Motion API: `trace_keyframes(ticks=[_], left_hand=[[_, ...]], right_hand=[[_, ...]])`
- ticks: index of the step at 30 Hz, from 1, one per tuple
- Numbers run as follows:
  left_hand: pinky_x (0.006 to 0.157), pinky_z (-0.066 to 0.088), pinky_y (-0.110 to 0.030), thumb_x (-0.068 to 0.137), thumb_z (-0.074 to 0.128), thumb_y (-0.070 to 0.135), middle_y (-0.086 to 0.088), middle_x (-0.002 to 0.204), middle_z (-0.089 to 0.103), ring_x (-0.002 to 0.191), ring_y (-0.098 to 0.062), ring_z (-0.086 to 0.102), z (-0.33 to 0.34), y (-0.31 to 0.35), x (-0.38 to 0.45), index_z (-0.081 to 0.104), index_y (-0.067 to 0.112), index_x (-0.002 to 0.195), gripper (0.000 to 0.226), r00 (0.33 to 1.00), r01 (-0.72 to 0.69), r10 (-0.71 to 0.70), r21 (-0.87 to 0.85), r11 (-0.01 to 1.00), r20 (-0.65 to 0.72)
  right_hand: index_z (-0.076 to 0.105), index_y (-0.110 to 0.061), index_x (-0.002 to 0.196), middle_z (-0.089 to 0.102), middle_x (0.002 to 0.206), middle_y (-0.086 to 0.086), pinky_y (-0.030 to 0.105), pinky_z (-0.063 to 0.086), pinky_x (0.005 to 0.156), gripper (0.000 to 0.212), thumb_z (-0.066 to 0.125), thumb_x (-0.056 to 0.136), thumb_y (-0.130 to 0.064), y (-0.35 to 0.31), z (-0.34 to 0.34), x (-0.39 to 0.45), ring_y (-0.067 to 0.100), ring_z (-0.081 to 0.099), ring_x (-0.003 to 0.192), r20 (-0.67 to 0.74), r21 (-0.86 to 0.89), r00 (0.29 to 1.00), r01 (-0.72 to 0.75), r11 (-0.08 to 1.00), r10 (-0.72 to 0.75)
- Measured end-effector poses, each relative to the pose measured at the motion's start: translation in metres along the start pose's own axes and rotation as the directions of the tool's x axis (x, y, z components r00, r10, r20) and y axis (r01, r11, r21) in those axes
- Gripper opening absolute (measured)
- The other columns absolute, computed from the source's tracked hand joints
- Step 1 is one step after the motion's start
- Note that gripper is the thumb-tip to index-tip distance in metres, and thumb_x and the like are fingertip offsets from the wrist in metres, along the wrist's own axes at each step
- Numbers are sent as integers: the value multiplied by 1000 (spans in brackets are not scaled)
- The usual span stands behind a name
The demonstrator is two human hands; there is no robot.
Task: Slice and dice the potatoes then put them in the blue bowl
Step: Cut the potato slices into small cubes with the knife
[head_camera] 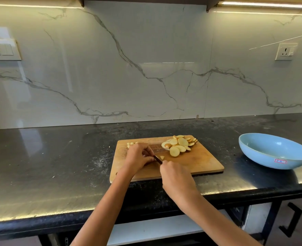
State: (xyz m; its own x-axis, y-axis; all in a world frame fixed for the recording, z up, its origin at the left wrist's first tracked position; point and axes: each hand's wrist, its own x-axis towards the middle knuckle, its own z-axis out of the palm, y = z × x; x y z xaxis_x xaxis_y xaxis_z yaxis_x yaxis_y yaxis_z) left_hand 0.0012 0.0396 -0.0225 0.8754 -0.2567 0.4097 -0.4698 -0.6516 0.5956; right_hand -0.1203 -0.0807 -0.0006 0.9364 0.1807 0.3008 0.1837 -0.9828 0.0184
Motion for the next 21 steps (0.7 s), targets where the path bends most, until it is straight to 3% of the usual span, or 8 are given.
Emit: trace_keyframes(ticks=[8, 15, 21], left_hand=[[58, 41, -7, 71, 78, 7, 5, 74, 65, 65, -1, 54, 0, 0, -1, 67, 13, 73, 12, 1000, -20, 20, 18, 1000, -9], [60, 44, -8, 72, 77, 6, 2, 77, 67, 68, -5, 57, 2, -2, 2, 67, 13, 76, 13, 1000, -2, 2, 3, 1000, -1], [59, 42, -3, 77, 69, 1, 2, 79, 63, 72, -8, 58, 3, 1, 3, 66, 9, 81, 9, 996, -29, 28, -14, 999, -86]], right_hand=[[56, -6, 111, 59, 108, 10, 27, 40, 66, 22, 42, 95, 0, 0, 3, -4, 23, 62, 95, 8, -8, 999, 40, 999, -39], [54, -6, 112, 60, 105, 9, 25, 39, 62, 19, 47, 95, -4, 15, 5, -6, 20, 63, 90, 3, 56, 1000, -19, 998, 19], [55, -9, 106, 63, 89, 7, 19, 31, 47, 17, 48, 92, -5, 40, 5, 2, 15, 51, 65, -79, 154, 994, -61, 986, 74]])
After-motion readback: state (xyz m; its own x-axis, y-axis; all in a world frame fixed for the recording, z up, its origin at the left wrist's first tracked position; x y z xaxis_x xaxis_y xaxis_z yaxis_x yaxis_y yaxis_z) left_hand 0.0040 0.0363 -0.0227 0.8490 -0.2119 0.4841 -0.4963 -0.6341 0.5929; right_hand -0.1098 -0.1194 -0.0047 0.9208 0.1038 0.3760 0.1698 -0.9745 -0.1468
